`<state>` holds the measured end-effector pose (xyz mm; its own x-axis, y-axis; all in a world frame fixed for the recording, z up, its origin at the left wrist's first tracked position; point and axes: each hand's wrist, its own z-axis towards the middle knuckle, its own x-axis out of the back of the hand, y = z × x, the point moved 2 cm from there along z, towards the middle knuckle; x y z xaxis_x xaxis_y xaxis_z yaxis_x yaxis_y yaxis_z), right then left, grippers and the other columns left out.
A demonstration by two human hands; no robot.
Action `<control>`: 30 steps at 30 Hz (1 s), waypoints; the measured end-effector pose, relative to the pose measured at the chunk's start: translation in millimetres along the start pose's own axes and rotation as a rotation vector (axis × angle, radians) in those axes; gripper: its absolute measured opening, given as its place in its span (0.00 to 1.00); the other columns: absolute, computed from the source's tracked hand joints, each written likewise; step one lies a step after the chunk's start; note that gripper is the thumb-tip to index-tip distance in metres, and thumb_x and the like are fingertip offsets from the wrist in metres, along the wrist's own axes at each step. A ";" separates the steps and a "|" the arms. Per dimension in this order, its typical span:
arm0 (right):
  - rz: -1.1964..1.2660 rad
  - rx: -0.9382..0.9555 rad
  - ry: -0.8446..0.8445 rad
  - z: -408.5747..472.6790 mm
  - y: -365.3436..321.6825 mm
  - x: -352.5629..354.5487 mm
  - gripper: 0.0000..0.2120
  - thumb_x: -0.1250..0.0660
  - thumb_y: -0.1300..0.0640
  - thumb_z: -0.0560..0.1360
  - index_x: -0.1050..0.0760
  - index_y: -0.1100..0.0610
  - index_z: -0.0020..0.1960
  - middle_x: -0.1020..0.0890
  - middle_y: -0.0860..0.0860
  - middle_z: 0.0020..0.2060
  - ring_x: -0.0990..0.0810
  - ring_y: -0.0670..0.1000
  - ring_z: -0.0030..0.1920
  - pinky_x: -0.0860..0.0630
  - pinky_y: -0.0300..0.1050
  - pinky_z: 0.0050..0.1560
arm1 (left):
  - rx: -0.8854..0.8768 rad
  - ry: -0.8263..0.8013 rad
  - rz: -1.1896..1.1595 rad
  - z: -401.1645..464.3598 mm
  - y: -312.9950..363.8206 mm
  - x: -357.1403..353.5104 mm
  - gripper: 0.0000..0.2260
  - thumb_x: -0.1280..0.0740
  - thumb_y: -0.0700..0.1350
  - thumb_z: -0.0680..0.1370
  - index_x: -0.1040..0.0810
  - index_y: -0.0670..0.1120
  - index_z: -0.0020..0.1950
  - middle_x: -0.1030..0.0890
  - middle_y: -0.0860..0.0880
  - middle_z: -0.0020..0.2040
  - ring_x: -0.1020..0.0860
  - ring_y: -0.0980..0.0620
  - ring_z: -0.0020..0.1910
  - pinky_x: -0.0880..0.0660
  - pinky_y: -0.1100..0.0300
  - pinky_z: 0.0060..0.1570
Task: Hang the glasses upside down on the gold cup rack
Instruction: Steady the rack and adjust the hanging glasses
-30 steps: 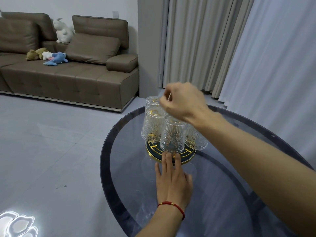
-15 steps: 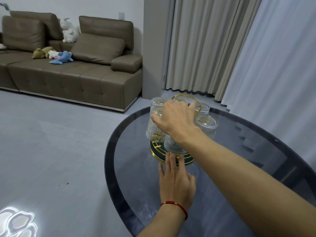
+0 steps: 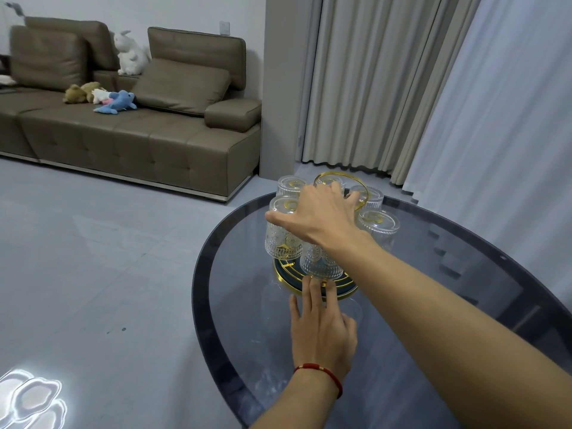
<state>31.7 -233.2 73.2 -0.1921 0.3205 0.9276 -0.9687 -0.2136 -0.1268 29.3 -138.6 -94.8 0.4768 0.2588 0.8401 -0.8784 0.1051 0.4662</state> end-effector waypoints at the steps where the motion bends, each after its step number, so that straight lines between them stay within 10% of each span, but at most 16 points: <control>1: 0.001 0.004 -0.005 0.0 1.1 -0.5 0.29 0.38 0.25 0.68 0.34 0.51 0.32 0.25 0.51 0.45 0.28 0.62 0.63 0.39 0.69 0.62 | -0.003 0.000 0.002 0.1 0.0 0.0 0.26 0.44 0.48 0.79 0.39 0.46 0.78 0.40 0.42 0.78 0.48 0.42 0.80 0.44 0.40 0.77; 7: -0.054 0.019 -0.017 -2.5 4.5 -0.8 0.29 0.37 0.26 0.70 0.33 0.52 0.36 0.20 0.53 0.53 0.29 0.61 0.65 0.37 0.67 0.63 | -0.015 -0.011 0.028 0.2 -0.9 -0.5 0.27 0.45 0.49 0.80 0.41 0.46 0.79 0.41 0.42 0.79 0.49 0.42 0.80 0.45 0.40 0.77; 14: -0.078 0.108 0.015 -18.7 23.2 4.1 0.40 0.41 0.24 0.71 0.28 0.53 0.69 0.25 0.54 0.64 0.29 0.58 0.67 0.38 0.68 0.68 | -0.014 -0.030 0.077 1.7 -0.4 -1.5 0.28 0.44 0.51 0.80 0.45 0.46 0.79 0.44 0.42 0.79 0.51 0.42 0.80 0.47 0.41 0.77; 23: -0.126 0.307 -0.056 -35.0 76.6 9.0 0.40 0.47 0.26 0.73 0.30 0.51 0.74 0.22 0.49 0.66 0.38 0.54 0.77 0.61 0.67 0.74 | -0.024 -0.011 0.070 0.8 -2.1 -1.9 0.29 0.42 0.53 0.78 0.40 0.46 0.79 0.41 0.42 0.79 0.49 0.42 0.80 0.43 0.41 0.75; 30: 0.000 0.309 -0.038 -40.8 81.1 12.0 0.40 0.40 0.26 0.69 0.29 0.49 0.73 0.22 0.47 0.65 0.32 0.49 0.73 0.58 0.66 0.77 | -0.024 -0.006 0.073 1.6 -3.0 -1.5 0.28 0.42 0.53 0.78 0.40 0.47 0.78 0.40 0.42 0.76 0.47 0.41 0.79 0.42 0.42 0.74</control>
<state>-55.6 -208.9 59.7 -0.1803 0.2875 0.9406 -0.8737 -0.4861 -0.0189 31.2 -140.8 -97.0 0.4114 0.2610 0.8733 -0.9114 0.1095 0.3967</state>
